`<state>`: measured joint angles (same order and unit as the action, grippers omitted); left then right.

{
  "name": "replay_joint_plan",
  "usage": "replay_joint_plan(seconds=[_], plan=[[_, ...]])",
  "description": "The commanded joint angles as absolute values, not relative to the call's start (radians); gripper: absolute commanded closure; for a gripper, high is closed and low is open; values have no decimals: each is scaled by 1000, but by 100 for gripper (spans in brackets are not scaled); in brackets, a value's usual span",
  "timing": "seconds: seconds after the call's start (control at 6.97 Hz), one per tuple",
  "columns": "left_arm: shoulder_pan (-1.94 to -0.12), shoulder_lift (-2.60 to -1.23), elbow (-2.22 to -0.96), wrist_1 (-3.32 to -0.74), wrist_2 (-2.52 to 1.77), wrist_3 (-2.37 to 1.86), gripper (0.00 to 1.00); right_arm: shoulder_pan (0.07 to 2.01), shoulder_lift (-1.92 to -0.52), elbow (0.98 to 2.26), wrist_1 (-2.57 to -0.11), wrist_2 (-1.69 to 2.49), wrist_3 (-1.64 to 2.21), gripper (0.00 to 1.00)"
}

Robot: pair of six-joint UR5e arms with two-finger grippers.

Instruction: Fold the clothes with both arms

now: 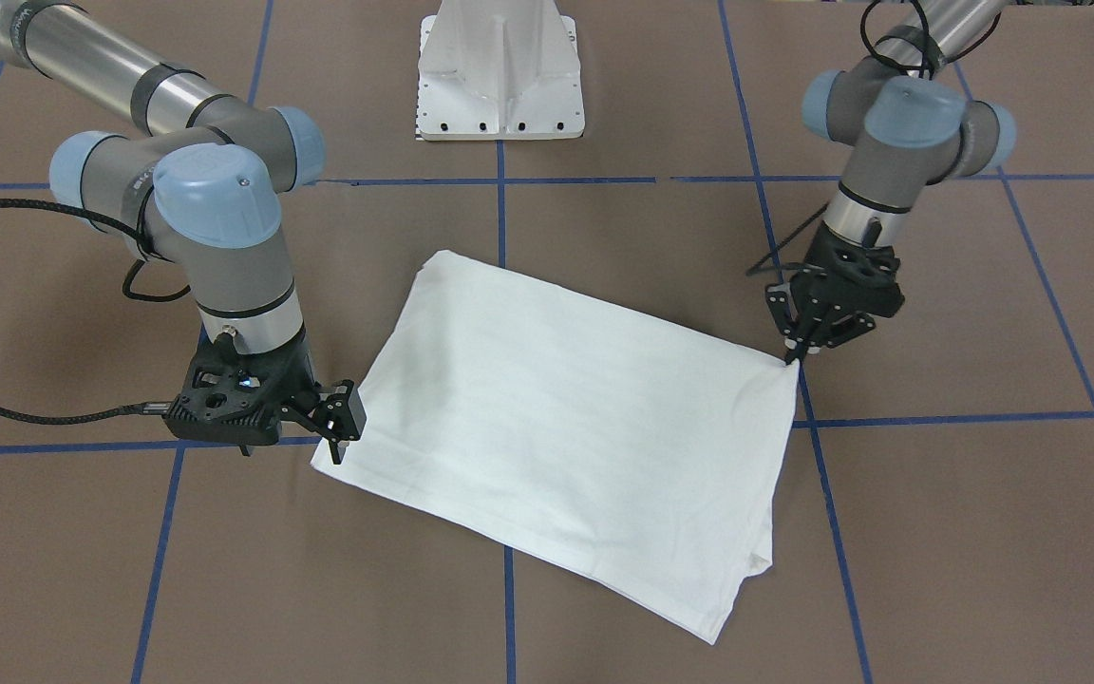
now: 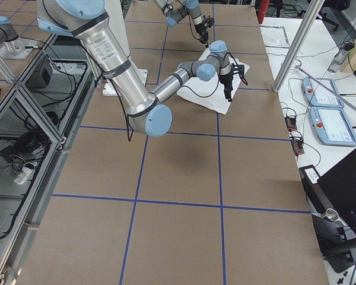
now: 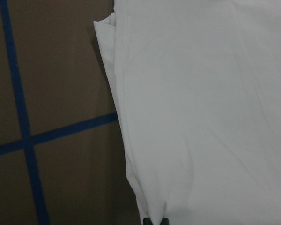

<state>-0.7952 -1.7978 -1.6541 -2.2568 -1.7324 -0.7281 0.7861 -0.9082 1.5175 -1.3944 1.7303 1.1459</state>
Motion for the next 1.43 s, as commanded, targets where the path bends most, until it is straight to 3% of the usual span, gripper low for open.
replay_joint_plan(seconds=[0.0, 0.29, 0.43, 0.57, 0.72, 1.15, 1.29], plan=[[-967, -2031, -1330, -2255, -1756, -554, 100, 767, -910, 1535, -1394, 1730, 1147, 0], [-986, -2248, -1037, -2285, -1741, -551, 100, 741, -902, 1549, -1394, 1729, 1176, 0], [-986, -2288, -964, -2304, -1711, -551, 100, 730, -896, 1549, -1394, 1729, 1193, 0], [-991, -2286, -965, -2318, -1704, -551, 91, 710, -891, 1549, -1394, 1718, 1213, 0], [-994, -2267, -986, -2382, -1713, -546, 1, 687, -873, 1545, -1394, 1714, 1253, 0], [-997, -2183, -1086, -2393, -1758, -554, 0, 574, -781, 1499, -1399, 1590, 1544, 0], [-999, -2169, -1110, -2393, -1758, -557, 0, 551, -712, 1417, -1401, 1569, 1634, 0]])
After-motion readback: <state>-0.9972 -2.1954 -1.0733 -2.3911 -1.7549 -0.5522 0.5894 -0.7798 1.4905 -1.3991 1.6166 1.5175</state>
